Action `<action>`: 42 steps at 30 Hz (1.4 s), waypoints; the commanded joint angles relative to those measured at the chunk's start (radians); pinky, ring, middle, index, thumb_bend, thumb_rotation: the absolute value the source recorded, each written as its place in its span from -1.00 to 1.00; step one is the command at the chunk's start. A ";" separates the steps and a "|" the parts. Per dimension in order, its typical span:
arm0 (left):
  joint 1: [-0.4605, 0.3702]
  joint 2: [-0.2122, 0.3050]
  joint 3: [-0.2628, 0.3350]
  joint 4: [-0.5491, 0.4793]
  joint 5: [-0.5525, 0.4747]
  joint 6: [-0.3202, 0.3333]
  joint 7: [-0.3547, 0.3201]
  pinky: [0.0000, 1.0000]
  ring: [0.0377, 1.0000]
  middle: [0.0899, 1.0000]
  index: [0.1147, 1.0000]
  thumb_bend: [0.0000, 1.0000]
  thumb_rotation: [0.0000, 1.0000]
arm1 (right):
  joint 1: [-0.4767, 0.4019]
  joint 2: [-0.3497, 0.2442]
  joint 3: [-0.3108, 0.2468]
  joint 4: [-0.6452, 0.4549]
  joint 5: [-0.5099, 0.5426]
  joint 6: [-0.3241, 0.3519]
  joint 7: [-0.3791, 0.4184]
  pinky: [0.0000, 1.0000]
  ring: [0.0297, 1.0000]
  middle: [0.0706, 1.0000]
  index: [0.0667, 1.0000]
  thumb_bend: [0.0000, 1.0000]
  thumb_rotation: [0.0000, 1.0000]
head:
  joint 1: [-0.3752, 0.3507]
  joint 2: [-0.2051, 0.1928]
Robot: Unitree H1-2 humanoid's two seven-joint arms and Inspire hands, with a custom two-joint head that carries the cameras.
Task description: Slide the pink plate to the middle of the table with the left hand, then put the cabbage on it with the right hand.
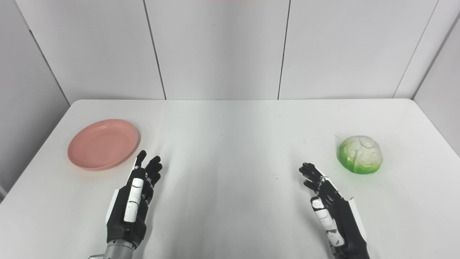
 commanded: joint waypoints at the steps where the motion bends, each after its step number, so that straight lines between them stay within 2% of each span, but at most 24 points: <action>1: 0.081 -0.046 0.006 -0.017 0.003 -0.005 0.009 0.94 0.86 0.80 0.93 0.43 0.62 | 0.001 -0.022 0.004 -0.027 0.004 -0.016 0.001 0.75 0.76 0.66 0.64 0.30 0.81 | 0.001 0.000; 20: 0.083 -0.048 0.005 -0.024 -0.004 0.006 0.007 0.94 0.87 0.81 0.92 0.44 0.61 | 0.002 -0.023 0.004 -0.029 0.000 -0.014 0.003 0.68 0.72 0.62 0.62 0.37 0.83 | 0.000 0.003; 26: 0.082 -0.050 -0.001 -0.006 0.005 -0.007 0.005 0.93 0.86 0.81 0.93 0.44 0.60 | 0.001 -0.029 0.002 -0.010 -0.002 -0.032 0.006 0.68 0.72 0.63 0.64 0.37 0.85 | 0.042 -0.022; 28: 0.083 -0.052 -0.007 0.007 0.012 -0.019 0.005 0.91 0.85 0.81 0.93 0.43 0.60 | 0.002 -0.034 -0.002 0.000 -0.003 -0.040 0.007 0.68 0.72 0.63 0.64 0.38 0.86 | 0.062 -0.037; 29: 0.083 -0.055 -0.010 0.018 0.015 -0.028 0.005 0.91 0.85 0.81 0.93 0.43 0.60 | 0.001 -0.037 -0.005 0.009 -0.002 -0.047 0.009 0.68 0.72 0.63 0.65 0.38 0.86 | 0.080 -0.056; 30: 0.083 -0.057 -0.013 0.026 0.018 -0.036 0.005 0.90 0.84 0.80 0.92 0.42 0.59 | 0.002 -0.038 -0.008 0.014 0.008 -0.048 0.012 0.67 0.72 0.64 0.65 0.38 0.87 | 0.080 -0.056; 31: 0.081 -0.059 -0.016 0.039 0.021 -0.046 0.006 0.91 0.84 0.80 0.92 0.42 0.58 | 0.001 -0.039 -0.011 0.026 0.017 -0.055 0.015 0.69 0.72 0.64 0.65 0.38 0.85 | 0.091 -0.076; 33: 0.080 -0.065 -0.022 0.064 0.026 -0.067 0.008 0.94 0.86 0.79 0.92 0.37 0.59 | -0.001 -0.045 -0.018 0.060 0.032 -0.085 0.023 0.69 0.69 0.61 0.64 0.33 0.80 | 0.100 -0.099; 34: 0.078 -0.068 -0.025 0.081 0.030 -0.081 0.009 0.94 0.86 0.79 0.92 0.36 0.60 | -0.003 -0.049 -0.021 0.083 0.037 -0.106 0.027 0.69 0.69 0.61 0.64 0.33 0.80 | 0.110 -0.125; 35: 0.078 -0.069 -0.027 0.094 0.034 -0.092 0.009 0.94 0.87 0.80 0.92 0.35 0.61 | -0.004 -0.052 -0.023 0.102 0.042 -0.123 0.029 0.69 0.69 0.61 0.64 0.32 0.79 | 0.112 -0.130; 38: 0.075 -0.072 -0.035 0.140 0.046 -0.137 0.003 0.97 0.89 0.82 0.94 0.23 0.65 | -0.009 -0.064 -0.022 0.162 0.050 -0.179 0.032 0.64 0.66 0.59 0.62 0.33 0.77 | 0.138 -0.189; 41: 0.071 -0.072 -0.043 0.178 0.056 -0.177 0.000 0.99 0.92 0.85 0.97 0.11 0.68 | -0.015 -0.076 -0.019 0.213 0.065 -0.222 0.035 0.63 0.66 0.60 0.61 0.36 0.76 | 0.148 -0.210; 42: 0.068 -0.072 -0.045 0.193 0.058 -0.191 -0.001 1.00 0.93 0.86 0.98 0.07 0.69 | -0.018 -0.078 -0.018 0.231 0.068 -0.235 0.034 0.62 0.65 0.59 0.61 0.35 0.75 | 0.158 -0.233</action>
